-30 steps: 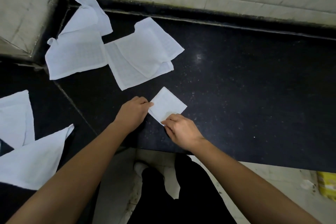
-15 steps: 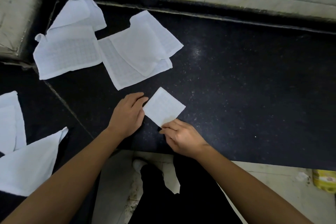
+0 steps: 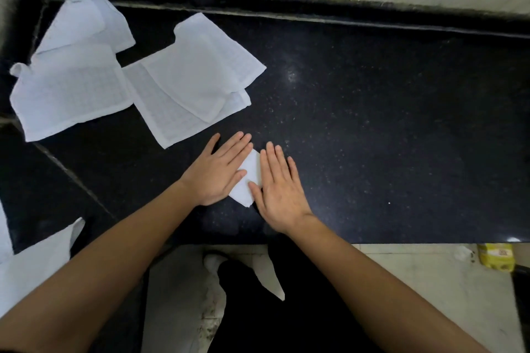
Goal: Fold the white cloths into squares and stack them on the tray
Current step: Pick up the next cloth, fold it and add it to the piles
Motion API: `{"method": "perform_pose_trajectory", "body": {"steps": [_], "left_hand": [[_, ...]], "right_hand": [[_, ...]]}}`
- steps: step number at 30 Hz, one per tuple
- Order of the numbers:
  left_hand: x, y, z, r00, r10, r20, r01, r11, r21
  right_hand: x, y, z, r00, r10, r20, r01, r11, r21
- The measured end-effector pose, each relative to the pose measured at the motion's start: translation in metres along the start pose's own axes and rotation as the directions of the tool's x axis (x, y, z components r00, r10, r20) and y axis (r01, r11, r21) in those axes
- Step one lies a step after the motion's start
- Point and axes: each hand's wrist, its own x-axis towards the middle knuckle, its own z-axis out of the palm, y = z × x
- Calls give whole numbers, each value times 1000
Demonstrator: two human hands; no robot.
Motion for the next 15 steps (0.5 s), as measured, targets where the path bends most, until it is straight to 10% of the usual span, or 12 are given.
{"method": "perform_pose_trajectory", "body": {"steps": [15], "left_hand": [[1, -7, 2, 998, 50, 26, -50, 999, -3]], "right_hand": [[5, 6, 9, 963, 75, 260, -43, 991, -126]]}}
